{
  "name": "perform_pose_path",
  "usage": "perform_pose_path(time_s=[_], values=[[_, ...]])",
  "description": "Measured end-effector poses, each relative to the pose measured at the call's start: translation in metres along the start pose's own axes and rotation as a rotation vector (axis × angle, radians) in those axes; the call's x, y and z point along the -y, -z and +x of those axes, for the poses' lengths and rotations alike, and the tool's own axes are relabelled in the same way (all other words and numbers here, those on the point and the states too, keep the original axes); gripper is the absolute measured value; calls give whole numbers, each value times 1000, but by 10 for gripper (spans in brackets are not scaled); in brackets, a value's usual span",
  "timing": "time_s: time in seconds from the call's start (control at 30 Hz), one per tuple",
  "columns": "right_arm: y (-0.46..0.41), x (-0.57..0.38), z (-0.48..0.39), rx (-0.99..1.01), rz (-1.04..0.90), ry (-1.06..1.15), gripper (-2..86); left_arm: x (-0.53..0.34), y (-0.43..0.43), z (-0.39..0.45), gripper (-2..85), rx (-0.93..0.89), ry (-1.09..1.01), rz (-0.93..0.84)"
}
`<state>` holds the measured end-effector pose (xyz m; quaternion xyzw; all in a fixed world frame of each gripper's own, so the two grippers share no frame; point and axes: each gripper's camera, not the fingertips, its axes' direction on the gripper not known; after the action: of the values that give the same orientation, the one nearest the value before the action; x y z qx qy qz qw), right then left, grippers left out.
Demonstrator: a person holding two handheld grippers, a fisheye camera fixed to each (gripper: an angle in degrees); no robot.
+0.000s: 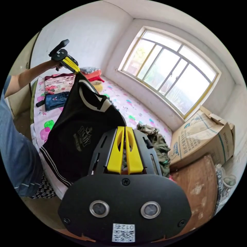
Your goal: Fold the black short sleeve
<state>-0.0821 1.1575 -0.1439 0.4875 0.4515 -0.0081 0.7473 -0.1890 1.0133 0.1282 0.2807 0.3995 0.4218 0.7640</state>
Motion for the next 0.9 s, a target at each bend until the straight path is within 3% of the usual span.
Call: perform_pose_path(time_s=[0.17,0.23,0.33,0.4,0.5,0.57,0.67,0.73,0.9], values=[[80,89,23,-130,68,64,0,58,103,13,-1,309,26,-42],[116,112,21,-209,142,68,0,75,160,40,-2,473,58,52],[143,131,23,-225,149,83,0,95,189,67,-2,591,60,-4],[156,136,18,-258,170,96,0,98,211,87,-2,657,73,51],[167,146,18,-220,140,131,-1,110,216,111,-2,705,36,-48],[179,148,15,-221,208,97,0,112,242,130,-2,708,57,53],[164,156,4,-183,136,126,0,117,279,145,-2,705,150,152],[165,161,2,-301,89,154,-1,137,268,162,-2,666,90,70],[214,179,48,-265,162,37,-1,160,213,199,-2,639,-24,-93]])
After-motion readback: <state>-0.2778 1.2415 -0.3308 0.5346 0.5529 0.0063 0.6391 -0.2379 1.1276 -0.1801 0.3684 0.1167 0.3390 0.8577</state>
